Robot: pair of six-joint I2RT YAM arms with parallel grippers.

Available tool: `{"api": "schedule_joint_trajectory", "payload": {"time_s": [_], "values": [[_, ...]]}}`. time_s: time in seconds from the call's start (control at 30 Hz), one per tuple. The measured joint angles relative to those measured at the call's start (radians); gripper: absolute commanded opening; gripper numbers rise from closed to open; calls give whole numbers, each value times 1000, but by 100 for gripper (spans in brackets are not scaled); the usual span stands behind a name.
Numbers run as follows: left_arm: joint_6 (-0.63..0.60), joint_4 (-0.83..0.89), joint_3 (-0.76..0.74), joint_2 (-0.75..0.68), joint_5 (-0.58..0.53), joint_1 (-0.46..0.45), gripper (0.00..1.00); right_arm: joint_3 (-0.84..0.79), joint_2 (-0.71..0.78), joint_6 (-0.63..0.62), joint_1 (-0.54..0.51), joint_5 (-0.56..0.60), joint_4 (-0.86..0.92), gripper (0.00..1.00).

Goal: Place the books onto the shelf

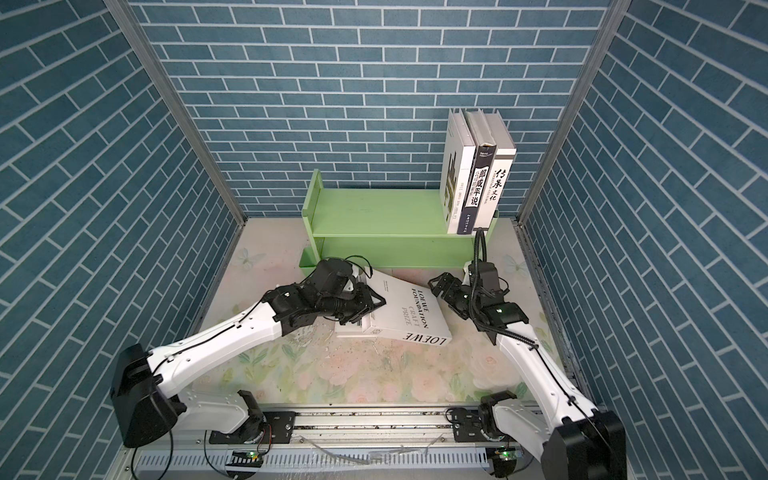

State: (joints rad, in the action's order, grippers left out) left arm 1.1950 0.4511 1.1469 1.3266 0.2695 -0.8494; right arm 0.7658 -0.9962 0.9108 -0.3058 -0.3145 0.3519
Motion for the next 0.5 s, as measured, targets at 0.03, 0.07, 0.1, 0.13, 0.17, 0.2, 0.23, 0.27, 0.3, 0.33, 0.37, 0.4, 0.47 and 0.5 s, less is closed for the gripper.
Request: {"api": "schedule_joint_trajectory", "payload": {"time_s": [0.03, 0.07, 0.1, 0.13, 0.17, 0.2, 0.23, 0.27, 0.3, 0.33, 0.37, 0.4, 0.47, 0.5], "values": [[-1, 37, 16, -16, 2, 0, 19, 0, 26, 0, 0, 0, 14, 93], [-2, 78, 34, -33, 4, 0, 19, 0, 48, 0, 0, -3, 26, 93], [-2, 106, 45, -44, 5, 0, 19, 0, 66, 0, 0, -4, 35, 93], [-3, 145, 61, -55, 5, 0, 18, 0, 83, 1, 0, -5, 44, 93], [-5, 180, 77, -63, 5, 0, 18, 0, 96, 1, 0, -6, 55, 93], [-6, 211, 92, -71, 4, 0, 18, 0, 105, 1, 0, -6, 66, 93], [-9, 243, 110, -77, 2, 0, 18, 0, 115, 0, 0, -6, 82, 94], [-12, 278, 133, -84, -3, 0, 18, 0, 126, 0, 0, -5, 97, 95], [-15, 303, 154, -92, -9, 0, 18, 0, 135, 1, 0, -5, 106, 96], [-18, 325, 174, -103, -15, 0, 17, 0, 147, 0, 0, -4, 117, 97], [-20, 345, 196, -118, -22, 0, 17, 2, 159, -1, 1, -3, 130, 97], [-21, 360, 214, -132, -26, 0, 18, 10, 169, -3, 3, -2, 148, 98], [-23, 391, 262, -160, -34, 2, 17, 48, 183, -20, 6, 5, 195, 99], [-24, 409, 294, -171, -38, 2, 17, 81, 185, -33, 6, 8, 217, 99]]}}
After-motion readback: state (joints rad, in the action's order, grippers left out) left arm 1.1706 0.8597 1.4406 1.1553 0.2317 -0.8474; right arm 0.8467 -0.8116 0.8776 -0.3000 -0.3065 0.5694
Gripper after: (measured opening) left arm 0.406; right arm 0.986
